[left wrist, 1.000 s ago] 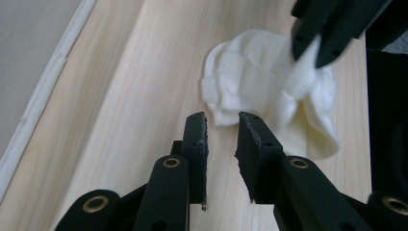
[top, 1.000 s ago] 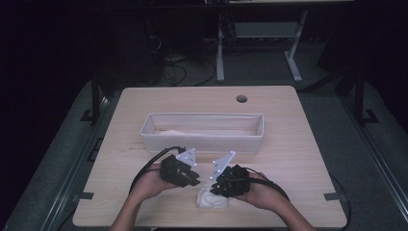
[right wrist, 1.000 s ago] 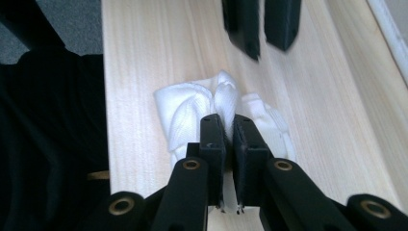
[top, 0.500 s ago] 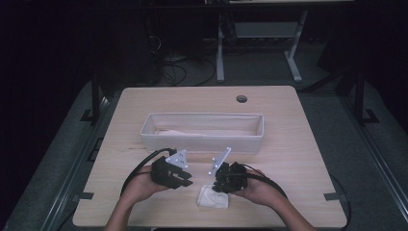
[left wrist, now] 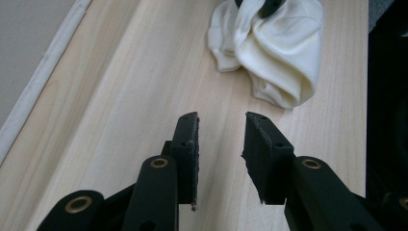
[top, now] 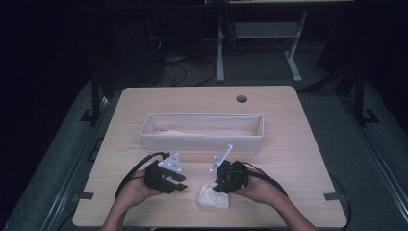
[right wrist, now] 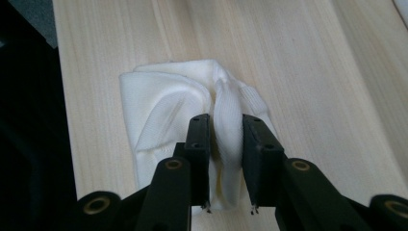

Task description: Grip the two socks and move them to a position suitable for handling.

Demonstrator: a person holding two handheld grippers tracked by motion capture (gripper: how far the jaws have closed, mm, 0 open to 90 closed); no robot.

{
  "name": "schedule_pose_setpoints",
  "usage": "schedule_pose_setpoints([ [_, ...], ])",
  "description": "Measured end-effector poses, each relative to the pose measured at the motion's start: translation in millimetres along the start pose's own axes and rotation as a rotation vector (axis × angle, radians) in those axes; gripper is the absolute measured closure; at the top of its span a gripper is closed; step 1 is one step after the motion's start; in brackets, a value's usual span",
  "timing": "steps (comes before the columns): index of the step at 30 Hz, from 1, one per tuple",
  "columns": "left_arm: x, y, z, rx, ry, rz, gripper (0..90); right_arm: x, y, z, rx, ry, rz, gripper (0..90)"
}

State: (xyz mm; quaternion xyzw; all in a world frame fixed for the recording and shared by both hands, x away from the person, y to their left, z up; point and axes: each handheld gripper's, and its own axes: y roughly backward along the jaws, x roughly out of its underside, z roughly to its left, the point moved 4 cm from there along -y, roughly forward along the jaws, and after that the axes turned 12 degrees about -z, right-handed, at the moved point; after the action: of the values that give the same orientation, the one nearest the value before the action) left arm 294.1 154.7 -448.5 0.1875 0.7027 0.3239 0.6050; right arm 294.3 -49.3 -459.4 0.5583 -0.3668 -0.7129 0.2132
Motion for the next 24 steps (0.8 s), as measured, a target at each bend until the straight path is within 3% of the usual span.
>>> schedule_pose_setpoints([
  [11, 3.8, 5.3, 0.5, -0.014, 0.014, -0.015, 64.2, -10.3, 19.8, -2.4, 0.048, 0.032, -0.023, 65.5],
  [14, 3.9, 6.0, 0.8, -0.015, 0.013, -0.015, 64.1, -15.7, 25.1, 0.3, 0.051, 0.064, -0.04, 69.8],
  [19, 4.9, 6.2, 0.8, -0.014, 0.017, -0.017, 64.1, -18.0, 14.7, 6.9, 0.015, 0.098, 0.009, 70.5],
  [24, 6.1, 7.1, 1.5, -0.013, 0.016, -0.014, 63.6, -13.0, 2.5, 3.1, 0.003, 0.077, 0.05, 70.4],
])
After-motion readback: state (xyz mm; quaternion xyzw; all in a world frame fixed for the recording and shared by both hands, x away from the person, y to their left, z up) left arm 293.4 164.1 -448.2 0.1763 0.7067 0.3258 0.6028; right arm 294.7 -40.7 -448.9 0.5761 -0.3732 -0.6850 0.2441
